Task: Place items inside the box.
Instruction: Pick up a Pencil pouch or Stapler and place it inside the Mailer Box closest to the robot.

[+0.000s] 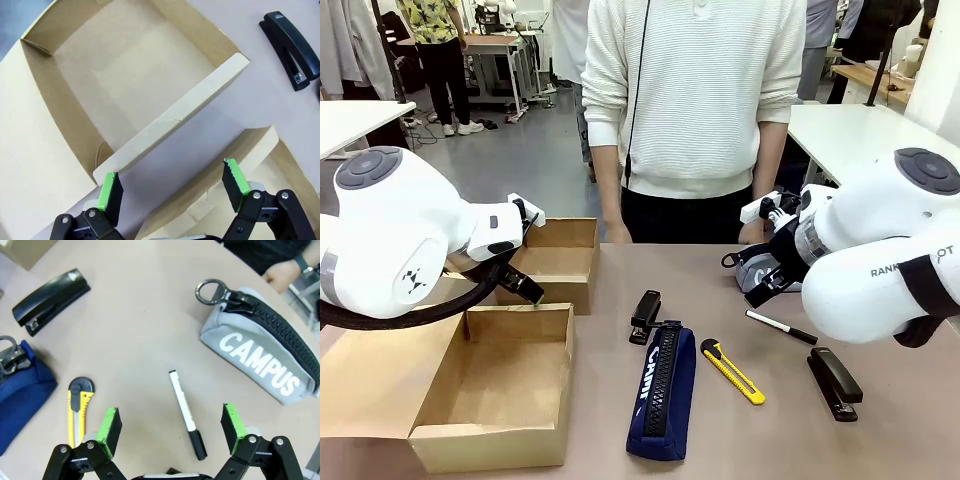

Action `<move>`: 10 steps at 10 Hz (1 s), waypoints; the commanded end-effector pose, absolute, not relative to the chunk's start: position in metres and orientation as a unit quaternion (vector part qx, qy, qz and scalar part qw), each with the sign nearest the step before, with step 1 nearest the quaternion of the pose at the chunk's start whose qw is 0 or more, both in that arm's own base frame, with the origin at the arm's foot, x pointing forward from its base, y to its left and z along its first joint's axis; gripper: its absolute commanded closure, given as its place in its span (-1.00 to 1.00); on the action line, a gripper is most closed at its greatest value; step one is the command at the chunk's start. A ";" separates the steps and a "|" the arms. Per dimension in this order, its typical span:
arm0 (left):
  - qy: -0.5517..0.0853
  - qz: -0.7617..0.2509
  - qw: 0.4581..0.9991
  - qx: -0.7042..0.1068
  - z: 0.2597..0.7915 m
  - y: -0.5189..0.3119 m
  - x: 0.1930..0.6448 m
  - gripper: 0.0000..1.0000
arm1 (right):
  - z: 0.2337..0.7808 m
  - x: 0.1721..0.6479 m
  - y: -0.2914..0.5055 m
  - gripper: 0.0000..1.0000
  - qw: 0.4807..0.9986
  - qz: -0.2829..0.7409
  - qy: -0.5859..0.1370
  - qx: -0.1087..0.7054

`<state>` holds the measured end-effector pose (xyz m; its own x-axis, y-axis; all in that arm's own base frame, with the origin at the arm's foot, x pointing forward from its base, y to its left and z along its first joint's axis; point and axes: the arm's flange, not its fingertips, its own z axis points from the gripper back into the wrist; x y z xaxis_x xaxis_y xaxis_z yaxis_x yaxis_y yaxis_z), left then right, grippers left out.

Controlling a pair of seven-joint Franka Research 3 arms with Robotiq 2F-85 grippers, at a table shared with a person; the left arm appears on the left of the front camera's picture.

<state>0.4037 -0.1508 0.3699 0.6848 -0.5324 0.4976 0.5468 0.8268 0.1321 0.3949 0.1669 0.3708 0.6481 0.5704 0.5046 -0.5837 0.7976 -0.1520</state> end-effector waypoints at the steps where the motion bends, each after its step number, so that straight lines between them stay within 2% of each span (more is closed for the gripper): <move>1: -0.267 -0.294 0.918 -0.014 0.370 -0.151 0.404 -1.00 | 0.371 0.395 0.167 -1.00 0.908 0.317 -0.274 0.012; 10: -0.267 -0.294 0.918 -0.014 0.370 -0.151 0.404 -1.00 | 0.371 0.395 0.167 -1.00 0.908 0.318 -0.274 0.012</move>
<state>0.4037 -0.1508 0.3699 0.6848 -0.5324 0.4976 0.5468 0.8268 0.1321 0.3949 0.1669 0.3708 0.6481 0.5704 0.5046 -0.5837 0.7976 -0.1520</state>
